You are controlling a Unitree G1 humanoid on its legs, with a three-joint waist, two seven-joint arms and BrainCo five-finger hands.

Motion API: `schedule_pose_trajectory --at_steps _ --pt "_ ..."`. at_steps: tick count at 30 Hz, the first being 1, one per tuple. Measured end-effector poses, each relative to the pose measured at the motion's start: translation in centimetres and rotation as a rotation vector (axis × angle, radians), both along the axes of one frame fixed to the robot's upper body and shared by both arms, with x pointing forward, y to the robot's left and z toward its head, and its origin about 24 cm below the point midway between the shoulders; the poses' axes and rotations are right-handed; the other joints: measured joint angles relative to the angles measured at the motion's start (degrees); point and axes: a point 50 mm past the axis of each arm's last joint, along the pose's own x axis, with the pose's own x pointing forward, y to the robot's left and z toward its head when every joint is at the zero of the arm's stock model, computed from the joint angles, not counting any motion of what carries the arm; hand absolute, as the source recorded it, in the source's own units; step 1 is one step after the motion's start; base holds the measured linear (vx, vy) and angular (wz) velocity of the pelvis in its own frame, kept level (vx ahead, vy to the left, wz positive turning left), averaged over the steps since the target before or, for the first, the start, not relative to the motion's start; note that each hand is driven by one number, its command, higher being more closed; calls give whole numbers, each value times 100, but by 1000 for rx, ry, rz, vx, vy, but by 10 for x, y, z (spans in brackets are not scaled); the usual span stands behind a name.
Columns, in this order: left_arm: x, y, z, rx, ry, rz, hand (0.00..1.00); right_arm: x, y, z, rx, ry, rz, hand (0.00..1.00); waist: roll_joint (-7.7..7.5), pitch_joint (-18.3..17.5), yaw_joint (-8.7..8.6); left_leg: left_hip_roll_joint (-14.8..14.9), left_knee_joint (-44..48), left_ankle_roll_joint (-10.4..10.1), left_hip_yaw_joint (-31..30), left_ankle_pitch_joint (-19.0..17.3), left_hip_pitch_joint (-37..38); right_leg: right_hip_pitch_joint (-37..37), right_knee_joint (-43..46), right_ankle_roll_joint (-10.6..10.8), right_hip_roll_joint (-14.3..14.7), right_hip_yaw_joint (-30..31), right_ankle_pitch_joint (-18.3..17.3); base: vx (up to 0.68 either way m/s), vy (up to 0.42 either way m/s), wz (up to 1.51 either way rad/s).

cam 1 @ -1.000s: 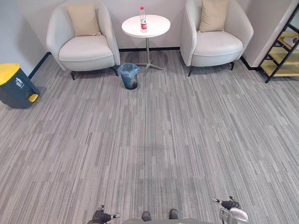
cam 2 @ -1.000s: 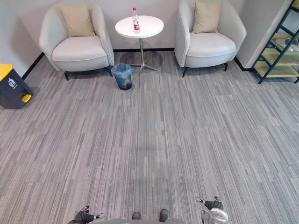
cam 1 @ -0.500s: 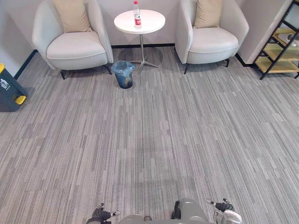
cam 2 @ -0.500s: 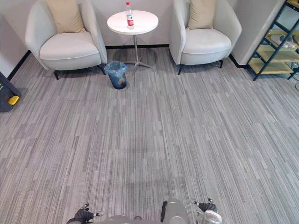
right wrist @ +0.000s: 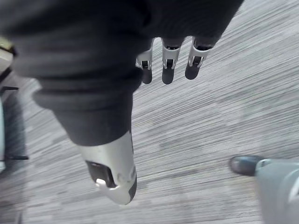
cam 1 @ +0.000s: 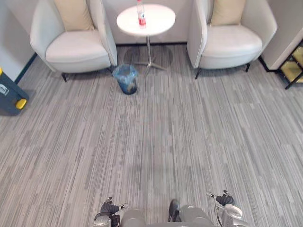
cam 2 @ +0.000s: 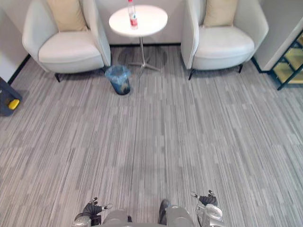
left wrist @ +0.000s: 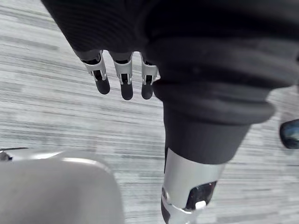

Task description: Gather rubbish on tea table into small bin, then transfer packed bag to large trash can.

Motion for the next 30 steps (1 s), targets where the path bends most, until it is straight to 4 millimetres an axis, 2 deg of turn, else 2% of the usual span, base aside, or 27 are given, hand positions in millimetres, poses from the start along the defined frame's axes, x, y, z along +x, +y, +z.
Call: schedule_pose_trajectory --at_steps 1,3,5,6,7,8,9,10,11,12,13,14,15,16,17,18,19,21,22,23,24,25,26,27,28,29,30 --pt "6 0 3 1 -29 -3 0 5 2 2 5 -21 6 0 1 -4 87 79 31 124 145 -75 -425 221 -189 14 14 119 -63 345 -84 -45" --pt "11 0 5 0 -50 2 0 9 3 4 8 -36 4 0 2 -2 212 93 -675 235 427 -170 -848 470 -385 68 -14 270 -90 280 5 -45" --pt "11 0 5 2 -53 5 0 11 4 4 13 -35 -1 0 -30 19 257 -190 -2072 264 667 -152 -1092 742 -585 210 -175 431 -150 358 106 -39" --pt "11 -1 5 0 -54 6 0 10 2 4 10 -34 -12 0 -37 21 277 -363 -2800 192 668 -107 -1104 834 -672 301 -266 503 -198 317 126 -35" --pt "11 -2 5 -2 -51 7 0 9 0 4 5 -29 -15 0 -24 14 306 -530 -3593 139 626 71 -1061 919 -783 366 -328 586 -233 458 230 -49" --pt "10 -3 4 -4 -47 10 0 7 -3 3 -3 -20 -17 0 0 3 368 -656 -4483 154 624 406 -961 1051 -900 518 -385 724 -309 476 255 -49" --pt "8 -3 3 -5 -42 12 0 7 -4 3 -5 -14 -17 0 18 -7 384 -699 -4790 184 611 543 -926 1106 -936 609 -393 795 -364 600 342 -53" --pt "1 -1 1 0 -20 24 0 4 -1 1 2 3 -17 0 -26 -46 396 -797 -4774 411 523 1178 -879 1231 -961 753 -510 897 -515 509 287 -44" --pt "-1 3 1 10 -16 26 0 2 3 -2 15 16 -15 0 -229 -86 399 -965 -4466 584 505 1173 -976 1260 -860 875 -699 966 -653 527 261 -37" --pt "-1 5 2 17 -15 26 0 0 4 -3 17 22 -14 0 -281 -86 398 -1016 -4274 706 500 1087 -1020 1234 -711 907 -765 1001 -672 542 235 -21" --pt "-2 9 2 27 -8 24 0 -1 2 -3 14 28 -15 0 -320 -97 402 -1076 -4022 809 563 812 -990 1061 -150 932 -905 1075 -686 547 243 -21" --pt "-4 8 0 24 6 18 0 -6 0 -4 8 38 -25 0 -331 -102 401 -1157 -3988 910 650 643 -768 718 870 1051 -1043 1247 -658 534 267 -17" --pt "-6 7 -1 21 15 13 0 -7 0 -5 5 43 -22 0 -346 -110 382 -1236 -4024 936 660 554 -612 488 1476 1307 -1142 1299 -556 525 265 -7" --pt "-6 7 -1 26 25 -9 0 -10 0 -6 4 53 -12 0 -373 -116 362 -1382 -4123 996 659 396 -286 42 2728 1832 -1309 1402 -285 617 242 17" --pt "-4 5 0 24 20 -22 0 -16 1 -8 6 72 -5 0 -374 -113 332 -1514 -4250 1042 633 304 244 -564 4167 1815 -1466 1407 -303 789 231 18" --pt "-3 4 -1 22 20 -22 0 -17 1 -8 3 77 3 0 -341 -97 332 -1527 -4390 1047 625 303 634 -892 4568 1618 -1514 1178 -415 678 145 16" --pt "-3 3 -1 20 18 -20 0 -17 2 -8 0 82 11 0 -301 -99 327 -1507 -4614 1046 600 305 1021 -1144 4542 1371 -1497 898 -557 556 54 12" --pt "0 -2 -1 6 10 -20 0 -15 1 -8 -7 78 18 0 -261 -119 236 -1428 -4897 1044 500 306 1490 -1647 4003 1095 -1395 429 -715 466 -29 22" --pt "2 -2 0 6 4 -21 0 -13 1 -7 -7 73 19 0 -212 -97 202 -1387 -4965 1044 442 306 1587 -1775 3746 1064 -1336 337 -725 475 -106 35" --pt "4 -3 0 4 1 -22 0 -9 1 -6 -9 63 22 0 -152 -70 145 -1278 -5107 1044 318 306 1768 -1976 3054 1040 -1130 284 -701 469 -166 46" --pt "6 -4 0 2 -4 -23 0 -9 1 -6 -9 64 21 0 -173 -78 78 -1202 -5182 1040 232 304 1878 -2060 2308 1009 -971 299 -527 571 -240 68" --pt "5 -3 0 4 1 -25 0 -13 2 -7 -5 76 20 0 -198 -81 26 -1220 -5275 943 107 285 2029 -2046 1191 997 -834 420 66 492 -227 62" --pt "4 -2 0 6 6 -26 0 -17 1 -9 -4 90 17 0 -356 -126 12 -1268 -5289 780 28 223 2134 -1973 609 972 -826 547 556 539 -260 62" --pt "4 -8 -2 -14 17 -19 0 -27 -4 -11 -12 121 9 0 -243 -103 16 -1180 -5291 424 -176 -18 2332 -1936 658 580 -755 579 1252 520 -234 33" --pt "1 -12 -4 -28 23 -13 0 -23 -8 -9 -24 114 9 0 -88 -163 55 -963 -5254 351 -225 -12 2324 -1950 831 542 -622 530 975 500 -234 22" --pt "1 -14 -4 -33 24 -4 0 -20 -10 -8 -29 107 9 0 -45 -160 39 -916 -5188 347 -268 -9 2319 -1963 931 558 -579 477 831 437 -209 11" --pt "1 -14 -5 -38 23 3 0 -18 -7 -8 -21 98 9 0 -20 -167 30 -801 -4885 278 -310 31 2237 -1911 1072 483 -543 359 574 424 -250 33"
